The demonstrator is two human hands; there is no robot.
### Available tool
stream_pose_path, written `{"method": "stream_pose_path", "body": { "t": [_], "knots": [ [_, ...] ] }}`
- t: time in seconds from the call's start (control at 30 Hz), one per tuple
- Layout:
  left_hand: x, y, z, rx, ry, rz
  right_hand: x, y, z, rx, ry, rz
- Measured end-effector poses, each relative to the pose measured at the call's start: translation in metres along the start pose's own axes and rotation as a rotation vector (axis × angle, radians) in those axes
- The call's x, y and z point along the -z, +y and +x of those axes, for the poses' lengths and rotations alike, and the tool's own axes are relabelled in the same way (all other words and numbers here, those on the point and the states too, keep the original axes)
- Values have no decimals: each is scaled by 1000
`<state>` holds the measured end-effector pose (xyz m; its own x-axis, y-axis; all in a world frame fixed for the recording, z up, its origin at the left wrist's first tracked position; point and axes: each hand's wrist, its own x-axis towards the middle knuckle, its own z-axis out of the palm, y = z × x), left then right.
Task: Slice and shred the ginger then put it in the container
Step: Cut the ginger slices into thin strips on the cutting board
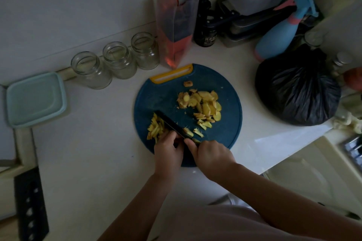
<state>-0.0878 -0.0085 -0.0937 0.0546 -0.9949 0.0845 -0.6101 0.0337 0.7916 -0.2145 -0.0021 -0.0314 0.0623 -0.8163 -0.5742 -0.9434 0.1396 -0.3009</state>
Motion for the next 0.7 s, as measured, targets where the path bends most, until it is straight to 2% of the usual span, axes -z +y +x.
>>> {"method": "stream_pose_path", "body": {
  "t": [0.37, 0.57, 0.7],
  "knots": [
    [-4, -8, 4, -75, 7, 9, 5, -14, 22, -38, 21, 90],
    [-6, -14, 2, -89, 20, 22, 6, -12, 20, -3, 27, 20],
    [-6, -12, 2, -129, -28, 54, 3, 0, 2, -21, 63, 34]
  ]
}}
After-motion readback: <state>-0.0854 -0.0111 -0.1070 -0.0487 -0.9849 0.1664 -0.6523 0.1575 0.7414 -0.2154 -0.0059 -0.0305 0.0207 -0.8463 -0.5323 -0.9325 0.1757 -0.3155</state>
